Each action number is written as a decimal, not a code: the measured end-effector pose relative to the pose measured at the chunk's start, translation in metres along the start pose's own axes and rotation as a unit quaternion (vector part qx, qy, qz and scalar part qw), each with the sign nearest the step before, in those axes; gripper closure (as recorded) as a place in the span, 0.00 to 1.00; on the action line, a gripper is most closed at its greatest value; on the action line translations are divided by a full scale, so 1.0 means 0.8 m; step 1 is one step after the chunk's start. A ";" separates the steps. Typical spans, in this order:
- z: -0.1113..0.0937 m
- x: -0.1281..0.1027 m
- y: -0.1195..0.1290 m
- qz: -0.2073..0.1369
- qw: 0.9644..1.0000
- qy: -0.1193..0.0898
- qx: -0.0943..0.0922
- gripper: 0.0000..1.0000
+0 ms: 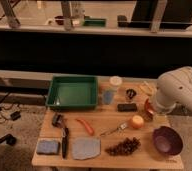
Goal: Place pepper in table surface
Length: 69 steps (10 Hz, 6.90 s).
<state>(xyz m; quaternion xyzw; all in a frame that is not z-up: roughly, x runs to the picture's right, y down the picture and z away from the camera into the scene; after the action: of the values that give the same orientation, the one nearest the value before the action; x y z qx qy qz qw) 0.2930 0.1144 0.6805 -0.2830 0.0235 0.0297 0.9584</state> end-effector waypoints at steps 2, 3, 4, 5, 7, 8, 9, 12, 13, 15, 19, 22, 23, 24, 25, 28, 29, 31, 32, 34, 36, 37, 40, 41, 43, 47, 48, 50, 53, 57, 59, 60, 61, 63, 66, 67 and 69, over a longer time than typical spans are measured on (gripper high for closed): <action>0.000 0.000 0.000 0.001 1.000 0.000 0.000 0.20; 0.001 0.000 -0.001 0.005 1.000 0.003 0.003 0.20; 0.005 0.000 -0.004 0.021 1.000 0.006 0.010 0.20; 0.012 0.000 -0.009 0.056 0.998 0.010 0.018 0.20; 0.025 -0.007 -0.022 0.113 0.993 0.017 0.035 0.20; 0.032 -0.012 -0.031 0.132 0.990 0.017 0.042 0.20; 0.038 -0.023 -0.042 0.145 0.988 0.013 0.049 0.20; 0.050 -0.063 -0.069 0.159 0.985 -0.016 0.058 0.20; 0.053 -0.079 -0.076 0.161 0.985 -0.030 0.058 0.20; 0.056 -0.092 -0.081 0.171 0.982 -0.051 0.054 0.20; 0.053 -0.149 -0.077 0.172 0.980 -0.097 0.037 0.20; 0.055 -0.191 -0.078 0.141 0.982 -0.118 0.033 0.20; 0.055 -0.199 -0.078 0.131 0.983 -0.123 0.031 0.20; 0.055 -0.206 -0.078 0.122 0.984 -0.130 0.029 0.20; 0.053 -0.220 -0.074 0.109 0.984 -0.141 0.022 0.20; 0.051 -0.227 -0.070 0.102 0.984 -0.147 0.017 0.20; 0.051 -0.230 -0.071 0.100 0.984 -0.147 0.017 0.20; 0.051 -0.229 -0.071 0.101 0.984 -0.147 0.017 0.20; 0.051 -0.229 -0.070 0.101 0.984 -0.147 0.017 0.20; 0.053 -0.230 -0.067 0.101 0.984 -0.142 0.019 0.20; 0.054 -0.235 -0.061 0.109 0.984 -0.141 0.025 0.20; 0.054 -0.237 -0.059 0.111 0.983 -0.142 0.027 0.20; 0.055 -0.259 -0.041 0.108 0.981 -0.157 0.020 0.20; 0.054 -0.266 -0.035 0.106 0.981 -0.161 0.015 0.20; 0.052 -0.295 -0.010 0.095 0.980 -0.173 0.000 0.20; 0.067 -0.336 0.028 0.070 0.982 -0.173 -0.016 0.20; 0.079 -0.345 0.032 0.065 0.984 -0.168 -0.016 0.20; 0.102 -0.356 0.027 0.066 0.985 -0.159 -0.013 0.20; 0.119 -0.368 0.015 0.072 0.986 -0.153 -0.007 0.20; 0.134 -0.384 0.021 0.107 0.985 -0.134 0.012 0.20; 0.138 -0.393 0.039 0.110 0.986 -0.126 0.015 0.20; 0.140 -0.401 0.050 0.107 0.986 -0.125 0.014 0.20; 0.141 -0.409 0.057 0.106 0.986 -0.125 0.012 0.20; 0.148 -0.424 0.064 0.110 0.985 -0.130 0.000 0.20; 0.161 -0.431 0.055 0.139 0.979 -0.149 -0.021 0.20; 0.165 -0.426 0.044 0.152 0.976 -0.155 -0.023 0.20; 0.170 -0.409 0.025 0.173 0.971 -0.163 -0.023 0.20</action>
<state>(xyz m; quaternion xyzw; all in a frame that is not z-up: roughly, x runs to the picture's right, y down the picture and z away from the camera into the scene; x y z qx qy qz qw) -0.0309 0.1909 0.8039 -0.2883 -0.0853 0.2416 0.9226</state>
